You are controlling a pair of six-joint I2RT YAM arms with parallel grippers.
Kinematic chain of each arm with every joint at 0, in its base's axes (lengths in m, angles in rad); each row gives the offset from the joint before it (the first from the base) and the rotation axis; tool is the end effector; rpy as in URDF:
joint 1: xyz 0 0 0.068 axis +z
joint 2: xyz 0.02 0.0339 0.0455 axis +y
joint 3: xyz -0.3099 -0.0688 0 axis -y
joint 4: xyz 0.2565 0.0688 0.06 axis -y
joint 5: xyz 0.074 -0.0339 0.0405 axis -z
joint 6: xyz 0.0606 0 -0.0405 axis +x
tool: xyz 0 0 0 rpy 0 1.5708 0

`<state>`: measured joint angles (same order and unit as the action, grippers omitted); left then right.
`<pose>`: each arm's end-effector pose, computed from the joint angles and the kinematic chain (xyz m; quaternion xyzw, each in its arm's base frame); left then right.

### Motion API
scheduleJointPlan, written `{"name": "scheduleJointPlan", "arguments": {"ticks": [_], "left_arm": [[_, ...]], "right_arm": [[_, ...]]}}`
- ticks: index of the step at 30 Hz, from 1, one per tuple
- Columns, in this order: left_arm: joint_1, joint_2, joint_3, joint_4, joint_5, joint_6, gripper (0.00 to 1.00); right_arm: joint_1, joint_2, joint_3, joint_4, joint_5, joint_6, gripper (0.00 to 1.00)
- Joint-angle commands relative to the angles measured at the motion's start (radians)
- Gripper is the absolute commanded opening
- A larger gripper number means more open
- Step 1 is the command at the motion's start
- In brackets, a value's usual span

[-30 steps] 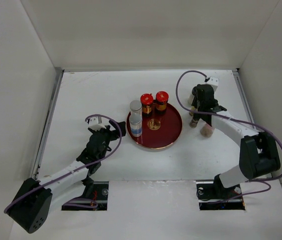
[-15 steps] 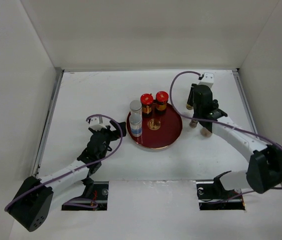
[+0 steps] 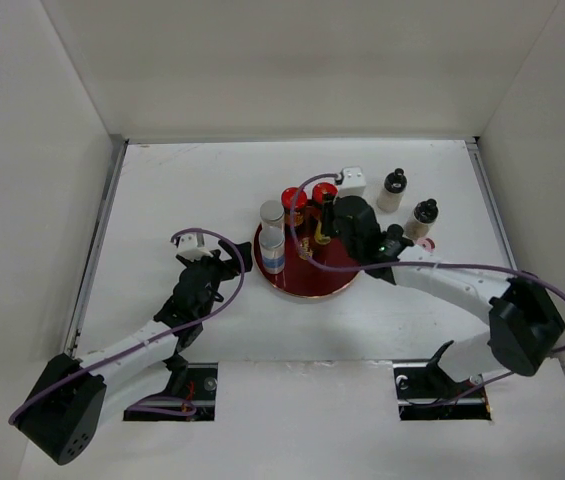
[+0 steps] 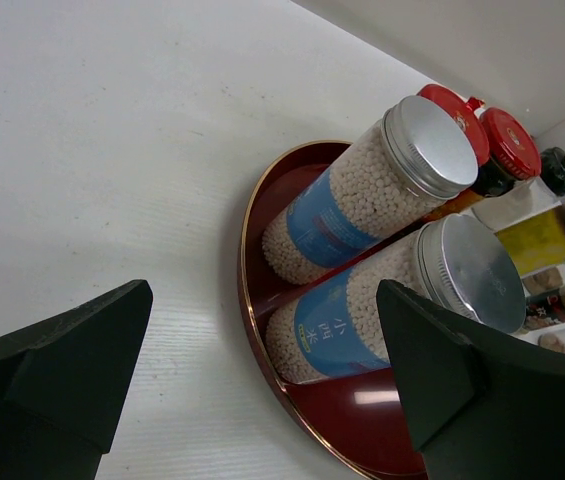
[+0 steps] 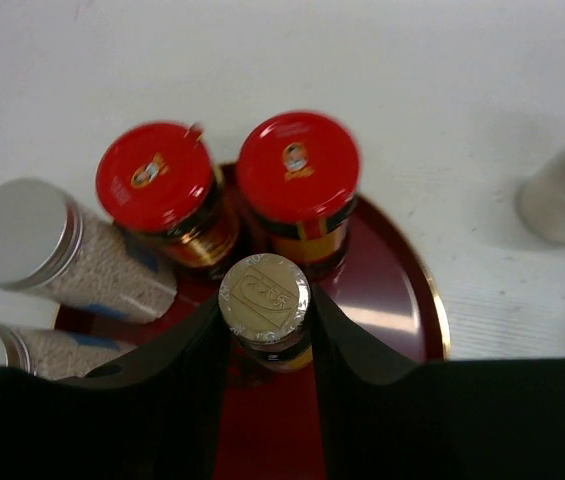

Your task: Organize the condiment bottles

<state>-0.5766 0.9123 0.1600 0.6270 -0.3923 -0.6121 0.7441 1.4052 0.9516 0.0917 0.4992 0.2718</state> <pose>0.1699 -0.0829 0.2109 -0.1419 0.7332 -0.2422 0.6194 0.2733 0.2121 0.3157 -0.0501 0.8080 0.0903 0.5800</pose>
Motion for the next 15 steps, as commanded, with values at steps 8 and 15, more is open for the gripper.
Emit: {"name": "scheduleJointPlan", "arguments": {"ticks": [8, 15], "left_arm": [[0.002, -0.019, 0.009, 0.054, 0.001, 0.008, 1.0], [0.007, -0.016, 0.007, 0.054, 0.004, 0.002, 1.0]], "right_arm": [[0.102, 0.204, 0.159, 0.167, 0.009, -0.008, 0.28], [0.117, 0.256, 0.173, 0.201, 0.033, -0.022, 0.3]]}}
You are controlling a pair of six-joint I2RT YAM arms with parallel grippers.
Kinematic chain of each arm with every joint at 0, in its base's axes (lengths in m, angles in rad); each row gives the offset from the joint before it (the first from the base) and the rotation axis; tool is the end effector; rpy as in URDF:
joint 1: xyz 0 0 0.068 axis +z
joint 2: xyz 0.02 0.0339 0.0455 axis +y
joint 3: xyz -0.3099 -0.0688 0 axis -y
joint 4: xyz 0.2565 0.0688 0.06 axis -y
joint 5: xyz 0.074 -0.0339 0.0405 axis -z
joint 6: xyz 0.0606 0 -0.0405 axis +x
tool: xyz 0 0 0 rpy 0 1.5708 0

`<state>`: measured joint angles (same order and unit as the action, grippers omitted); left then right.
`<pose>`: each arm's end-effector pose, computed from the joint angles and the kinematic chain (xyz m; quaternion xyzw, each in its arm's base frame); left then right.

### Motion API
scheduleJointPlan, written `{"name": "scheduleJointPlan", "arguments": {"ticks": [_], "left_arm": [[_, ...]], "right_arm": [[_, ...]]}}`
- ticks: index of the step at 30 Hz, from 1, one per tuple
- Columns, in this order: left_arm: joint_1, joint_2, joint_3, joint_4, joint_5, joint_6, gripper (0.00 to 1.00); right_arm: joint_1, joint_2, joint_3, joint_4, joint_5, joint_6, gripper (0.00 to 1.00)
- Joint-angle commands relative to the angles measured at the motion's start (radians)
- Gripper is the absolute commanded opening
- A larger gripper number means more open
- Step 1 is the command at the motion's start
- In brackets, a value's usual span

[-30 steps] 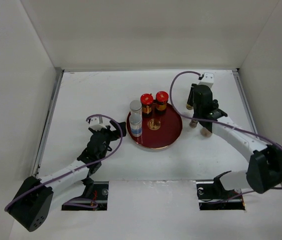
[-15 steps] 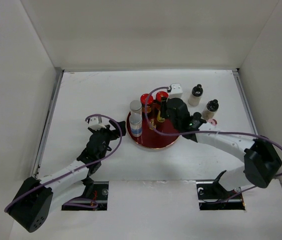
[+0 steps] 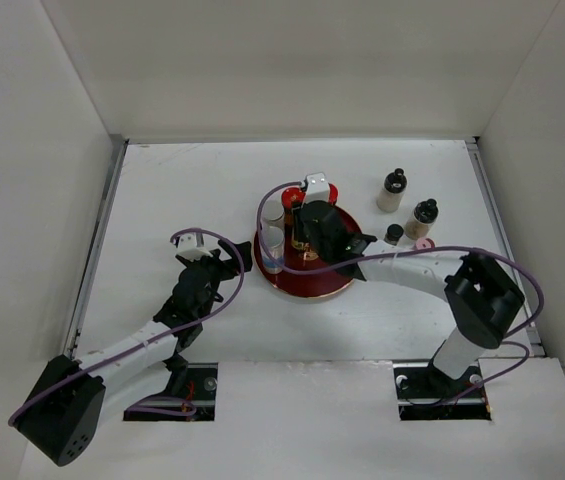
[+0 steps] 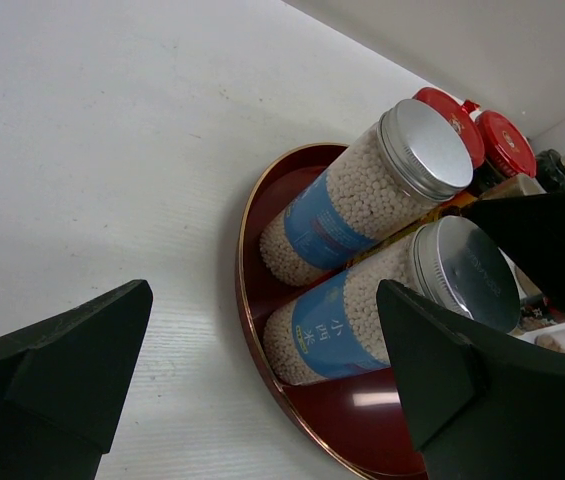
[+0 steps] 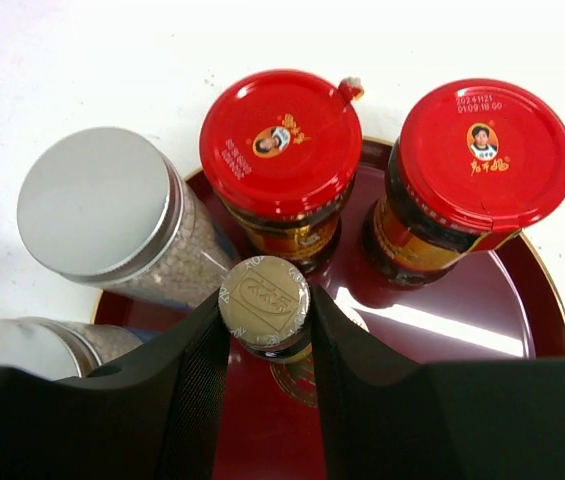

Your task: Organize the condiment bottles

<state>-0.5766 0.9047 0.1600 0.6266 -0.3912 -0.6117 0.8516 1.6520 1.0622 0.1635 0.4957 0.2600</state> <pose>0.1693 -0.0825 0.2121 -0.1419 0.7310 -0.2443 0.6212 0.2902 0.2877 0.2769 -0.1105 0.8183 0.1018 0.5548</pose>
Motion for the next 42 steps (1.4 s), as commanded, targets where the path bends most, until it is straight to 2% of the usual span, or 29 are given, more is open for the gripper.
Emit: {"name": "scheduleJointPlan", "arguments": {"ticks": [1, 8, 13, 17, 21, 23, 26, 27, 28, 30, 31, 34, 36, 39, 42], "left_arm": [[0.004, -0.009, 0.007, 0.055, 0.003, 0.001, 1.0], [-0.001, 0.008, 0.015, 0.055, 0.009, 0.001, 1.0], [0.008, -0.003, 0.009, 0.055, 0.006, 0.0, 1.0], [0.001, -0.001, 0.01, 0.055, 0.005, 0.003, 1.0], [0.008, 0.0, 0.01, 0.055, 0.008, -0.002, 1.0], [0.002, -0.003, 0.01, 0.055, 0.011, -0.003, 1.0], [-0.004, -0.018, 0.007, 0.055, 0.0, 0.006, 1.0], [0.001, -0.018, 0.006, 0.055, -0.001, 0.004, 1.0], [0.005, -0.015, 0.004, 0.055, -0.001, 0.0, 1.0], [0.007, -0.007, 0.007, 0.055, 0.006, -0.003, 1.0], [0.002, -0.006, 0.009, 0.055, 0.008, -0.003, 1.0], [-0.006, -0.015, 0.007, 0.055, -0.001, 0.001, 1.0], [0.002, -0.015, 0.006, 0.055, -0.001, -0.002, 1.0], [0.004, -0.013, 0.006, 0.055, 0.008, -0.005, 1.0], [-0.002, -0.024, 0.006, 0.053, 0.008, -0.005, 1.0]], "right_arm": [[0.011, 0.017, 0.062, 0.131, 0.038, -0.007, 0.31], [0.028, 0.025, 0.044, 0.133, 0.046, 0.004, 0.48], [0.031, -0.049, 0.03, 0.123, 0.055, 0.001, 0.64], [0.016, -0.173, -0.001, 0.12, 0.032, 0.01, 0.69], [-0.09, -0.273, -0.057, 0.12, -0.008, 0.028, 0.71], [-0.156, -0.297, -0.093, 0.126, -0.019, 0.047, 0.69], [-0.28, -0.297, -0.116, 0.104, -0.006, 0.068, 0.38], [-0.311, -0.293, -0.116, 0.093, -0.002, 0.073, 0.33], [-0.352, -0.284, -0.113, 0.078, 0.007, 0.079, 0.3], [-0.423, -0.249, -0.091, 0.054, 0.055, 0.065, 0.32], [-0.443, -0.232, -0.085, 0.054, 0.075, 0.059, 0.35], [-0.499, -0.149, -0.038, 0.048, 0.109, 0.007, 0.63], [-0.526, -0.092, 0.002, 0.034, 0.11, -0.016, 0.77], [-0.565, -0.017, 0.051, 0.002, 0.096, -0.004, 0.85], [-0.585, 0.047, 0.107, -0.025, 0.038, 0.004, 0.88]]}}
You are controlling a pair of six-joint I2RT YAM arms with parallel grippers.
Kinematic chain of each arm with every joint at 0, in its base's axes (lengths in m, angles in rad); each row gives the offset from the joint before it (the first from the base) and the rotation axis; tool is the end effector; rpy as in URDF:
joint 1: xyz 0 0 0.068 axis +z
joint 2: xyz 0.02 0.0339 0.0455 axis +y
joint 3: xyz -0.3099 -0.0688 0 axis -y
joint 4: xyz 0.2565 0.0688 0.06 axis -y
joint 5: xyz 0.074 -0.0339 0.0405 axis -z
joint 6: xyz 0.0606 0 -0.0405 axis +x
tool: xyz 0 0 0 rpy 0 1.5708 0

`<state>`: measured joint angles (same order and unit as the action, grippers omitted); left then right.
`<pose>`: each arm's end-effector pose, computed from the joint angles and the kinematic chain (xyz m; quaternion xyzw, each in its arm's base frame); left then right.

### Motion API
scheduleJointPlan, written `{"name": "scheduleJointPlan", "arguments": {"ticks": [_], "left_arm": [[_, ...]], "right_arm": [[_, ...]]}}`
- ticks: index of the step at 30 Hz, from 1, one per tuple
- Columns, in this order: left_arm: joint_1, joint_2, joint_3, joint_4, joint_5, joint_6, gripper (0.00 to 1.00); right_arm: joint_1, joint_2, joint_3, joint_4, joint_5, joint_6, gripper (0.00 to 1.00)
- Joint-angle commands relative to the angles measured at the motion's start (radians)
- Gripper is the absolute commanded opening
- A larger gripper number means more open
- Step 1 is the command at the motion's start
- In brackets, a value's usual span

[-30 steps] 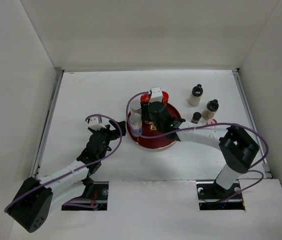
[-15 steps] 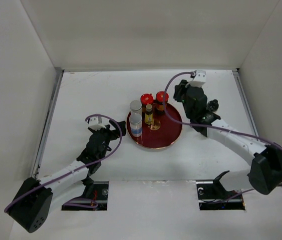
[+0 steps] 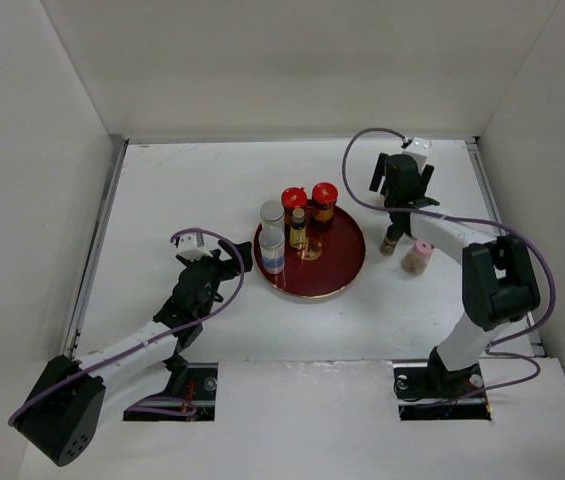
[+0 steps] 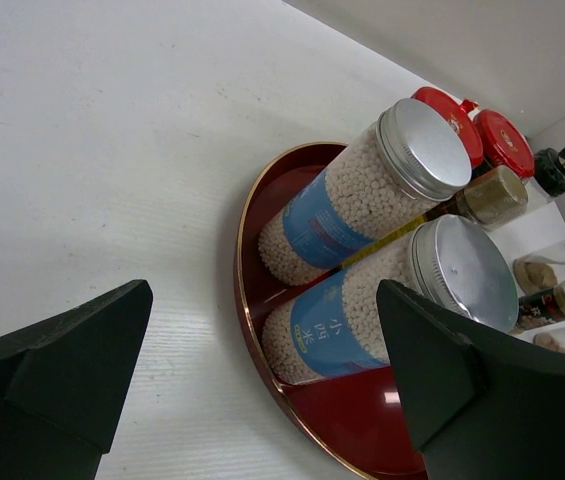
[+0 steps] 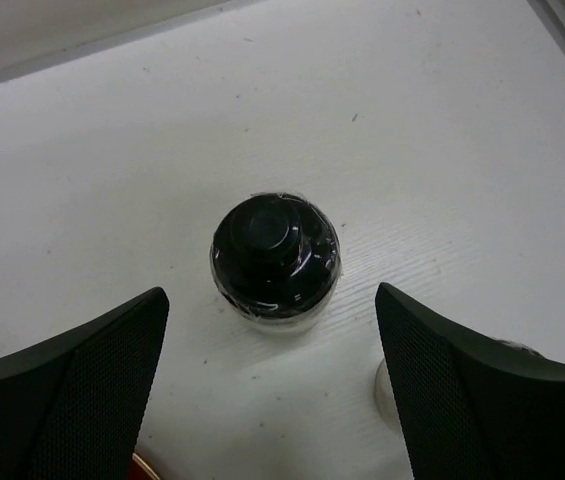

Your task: Organize the condiment bottles

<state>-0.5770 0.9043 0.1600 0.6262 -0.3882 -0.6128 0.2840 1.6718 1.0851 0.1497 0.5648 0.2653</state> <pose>0.1692 -0.0827 0.2121 -0.1412 0.7312 -0.2458 0.6205 0.4041 0.0842 0.2768 0.1421 0.8115 -0.0864 0.5602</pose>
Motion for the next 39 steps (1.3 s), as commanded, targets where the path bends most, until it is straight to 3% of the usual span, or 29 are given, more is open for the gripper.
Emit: {"name": "scheduleJointPlan", "arguments": {"ticks": [1, 17, 19, 22, 24, 29, 39], "left_arm": [[-0.005, -0.031, 0.007, 0.05, 0.005, 0.001, 1.0], [-0.001, 0.004, 0.013, 0.058, 0.0, 0.002, 1.0], [0.003, -0.002, 0.01, 0.056, -0.001, 0.001, 1.0], [0.003, -0.004, 0.012, 0.052, 0.005, 0.004, 1.0], [0.003, -0.008, 0.012, 0.05, 0.003, 0.004, 1.0], [0.003, -0.001, 0.012, 0.052, 0.006, -0.001, 1.0], [-0.002, -0.018, 0.01, 0.049, 0.006, -0.004, 1.0]], "right_arm": [[-0.021, 0.045, 0.099, -0.015, -0.043, -0.006, 0.88], [-0.055, 0.174, 0.184, -0.042, -0.057, 0.002, 0.8], [-0.056, 0.177, 0.183, -0.044, -0.059, 0.002, 0.75], [-0.056, 0.172, 0.18, -0.044, -0.06, 0.008, 0.59], [-0.052, 0.148, 0.162, -0.024, -0.06, 0.014, 0.51], [-0.041, 0.022, 0.102, 0.051, -0.057, 0.005, 0.47], [0.166, -0.242, -0.1, 0.074, -0.042, 0.054, 0.46]]}}
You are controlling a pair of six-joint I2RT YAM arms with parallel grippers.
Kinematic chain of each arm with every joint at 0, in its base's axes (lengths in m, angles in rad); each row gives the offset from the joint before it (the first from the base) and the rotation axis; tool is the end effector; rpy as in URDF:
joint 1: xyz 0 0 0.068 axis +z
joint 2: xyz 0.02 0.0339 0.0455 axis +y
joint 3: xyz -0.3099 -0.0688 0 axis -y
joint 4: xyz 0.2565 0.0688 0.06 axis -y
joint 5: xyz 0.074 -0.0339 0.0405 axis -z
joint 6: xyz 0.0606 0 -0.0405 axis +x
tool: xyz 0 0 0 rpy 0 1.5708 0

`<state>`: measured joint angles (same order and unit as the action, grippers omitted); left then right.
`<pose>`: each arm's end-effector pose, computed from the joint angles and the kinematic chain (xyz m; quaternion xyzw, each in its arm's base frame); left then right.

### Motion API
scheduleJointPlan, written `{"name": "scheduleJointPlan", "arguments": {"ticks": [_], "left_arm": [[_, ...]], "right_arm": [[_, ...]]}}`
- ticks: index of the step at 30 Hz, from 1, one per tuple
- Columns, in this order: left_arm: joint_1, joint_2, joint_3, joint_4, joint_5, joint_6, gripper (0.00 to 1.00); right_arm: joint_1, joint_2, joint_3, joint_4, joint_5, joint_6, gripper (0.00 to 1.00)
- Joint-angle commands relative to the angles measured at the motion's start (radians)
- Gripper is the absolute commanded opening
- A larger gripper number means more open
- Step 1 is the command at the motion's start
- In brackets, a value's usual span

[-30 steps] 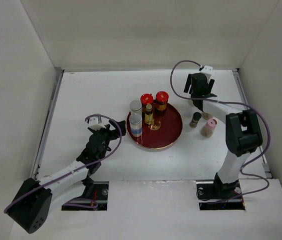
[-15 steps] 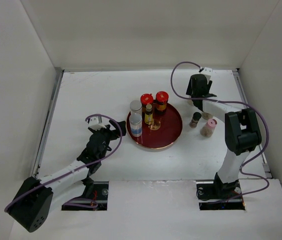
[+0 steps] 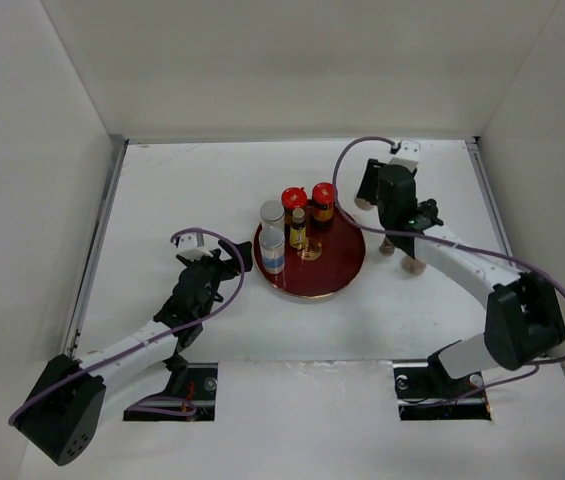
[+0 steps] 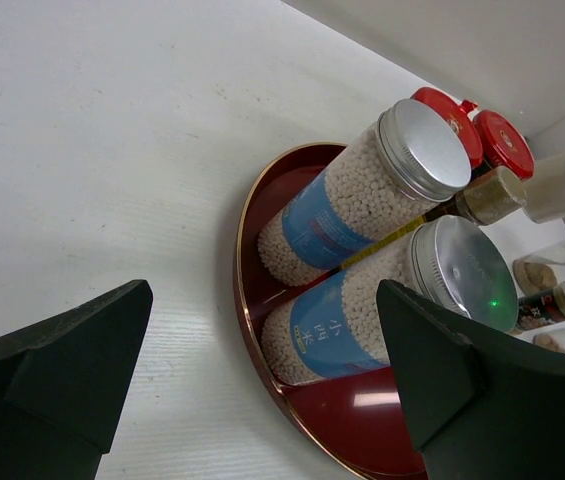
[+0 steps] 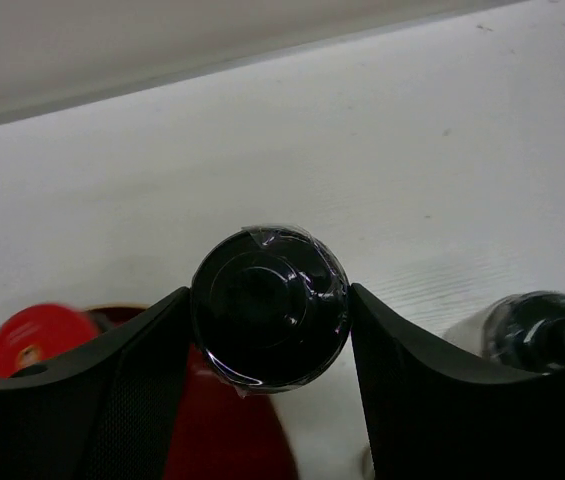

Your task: Organize the condiment bottles

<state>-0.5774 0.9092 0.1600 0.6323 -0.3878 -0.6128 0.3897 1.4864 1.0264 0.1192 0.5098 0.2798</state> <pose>0.1696 -0.0831 0.2121 -0.1410 0.7308 -0.2464 0.6207 0.3534 0.1132 0.3198 0.1018 0.7972 -0.0111 0.5950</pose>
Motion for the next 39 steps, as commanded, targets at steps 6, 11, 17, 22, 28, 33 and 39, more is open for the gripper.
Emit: {"name": "scheduleJointPlan", "arguments": {"ticks": [6, 11, 17, 22, 28, 33, 39], "left_arm": [[-0.005, -0.01, 0.01, 0.047, 0.001, -0.004, 1.0], [-0.006, -0.033, 0.009, 0.043, 0.001, -0.002, 1.0], [-0.005, -0.046, 0.004, 0.043, 0.004, -0.001, 1.0], [-0.009, -0.044, 0.004, 0.043, -0.002, 0.001, 1.0], [-0.008, -0.043, 0.004, 0.043, -0.003, -0.001, 1.0], [-0.006, -0.035, 0.003, 0.047, 0.004, -0.004, 1.0], [-0.005, -0.023, 0.004, 0.052, 0.004, -0.004, 1.0]], "right_arm": [[0.162, -0.072, -0.106, 0.117, -0.004, 0.084, 0.47], [0.185, -0.038, -0.121, 0.151, -0.036, 0.099, 0.47], [0.185, 0.04, -0.114, 0.175, -0.031, 0.098, 0.48], [0.185, 0.067, -0.124, 0.221, -0.027, 0.084, 0.52], [0.189, 0.028, -0.127, 0.211, -0.036, 0.082, 0.83], [0.192, -0.092, -0.14, 0.186, -0.042, 0.067, 0.85], [0.047, -0.256, -0.213, 0.116, 0.057, 0.091, 0.2]]}}
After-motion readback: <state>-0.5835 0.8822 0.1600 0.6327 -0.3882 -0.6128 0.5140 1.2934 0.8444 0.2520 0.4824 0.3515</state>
